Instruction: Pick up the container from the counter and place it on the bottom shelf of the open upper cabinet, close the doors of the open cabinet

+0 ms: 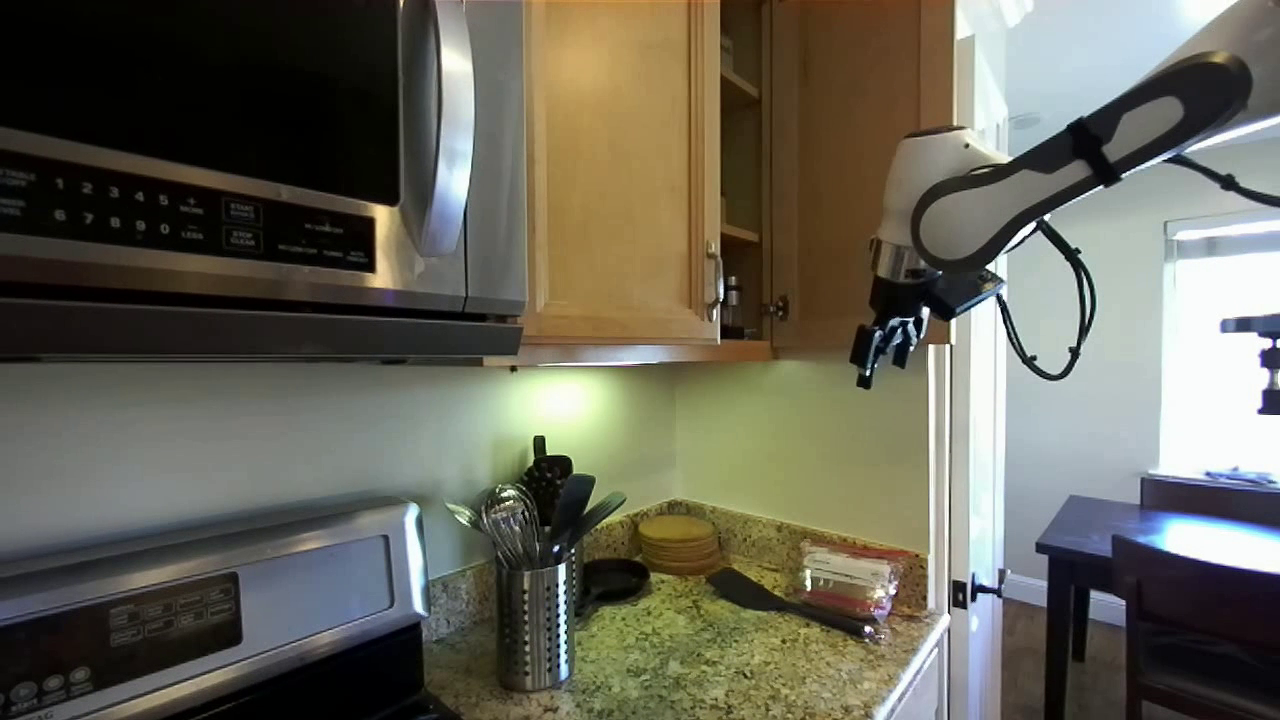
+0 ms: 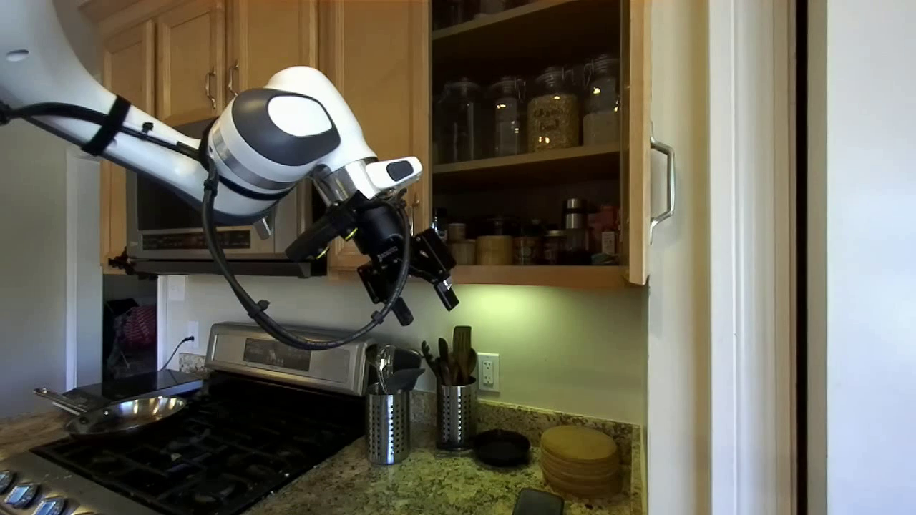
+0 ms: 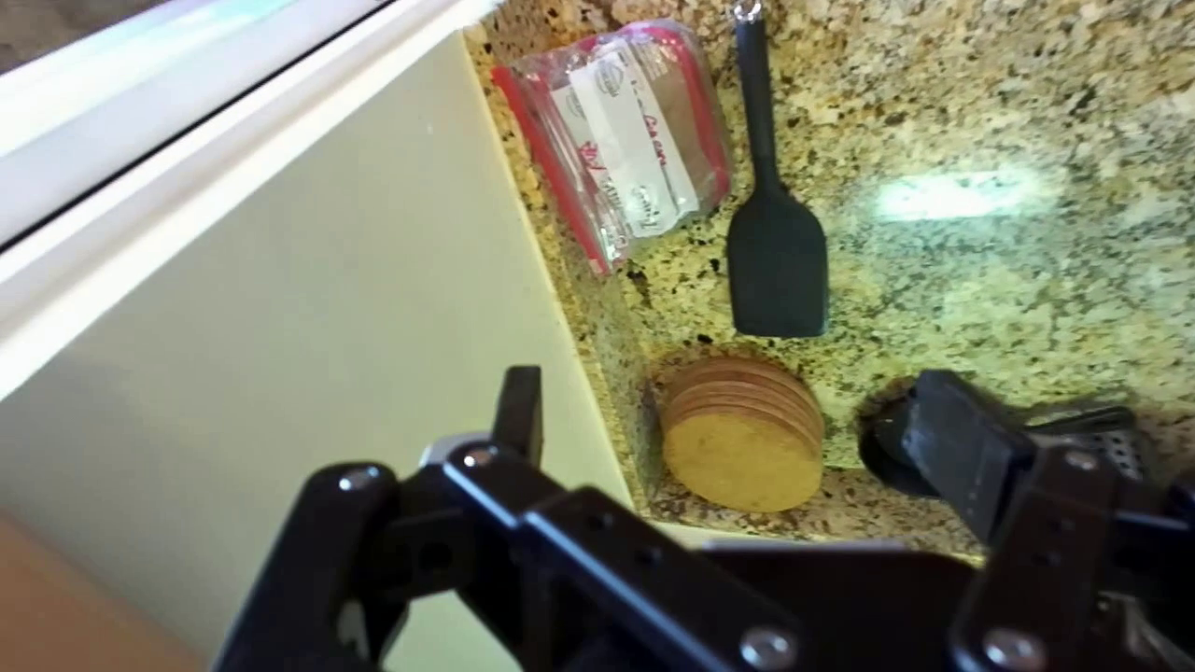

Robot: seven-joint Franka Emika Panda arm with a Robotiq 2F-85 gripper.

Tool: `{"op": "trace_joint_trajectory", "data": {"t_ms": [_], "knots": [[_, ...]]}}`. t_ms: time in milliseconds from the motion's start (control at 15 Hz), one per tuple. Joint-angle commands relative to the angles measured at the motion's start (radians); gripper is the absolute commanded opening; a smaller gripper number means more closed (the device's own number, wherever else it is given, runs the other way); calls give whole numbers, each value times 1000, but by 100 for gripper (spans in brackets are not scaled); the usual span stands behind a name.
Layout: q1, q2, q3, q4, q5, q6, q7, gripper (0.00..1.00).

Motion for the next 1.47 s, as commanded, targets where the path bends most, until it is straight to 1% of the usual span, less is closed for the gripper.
{"op": "trace_joint_trajectory", "data": {"t_ms": [0, 267, 400, 533, 600, 733, 867, 1067, 1400], "knots": [[-54, 65, -13, 72, -85, 15, 108, 100], [-106, 106, -22, 130, -224, 22, 227, 100], [-112, 121, -38, 154, -275, 17, 265, 100], [-108, 123, -64, 175, -293, 6, 269, 100], [-93, 111, -91, 180, -260, 2, 217, 100], [-85, 106, -131, 196, -217, 3, 155, 100], [-73, 98, -186, 215, -134, 5, 42, 100], [-77, 93, -246, 248, -18, -5, -112, 100], [-75, 99, -336, 295, 127, -5, -303, 100]]}}
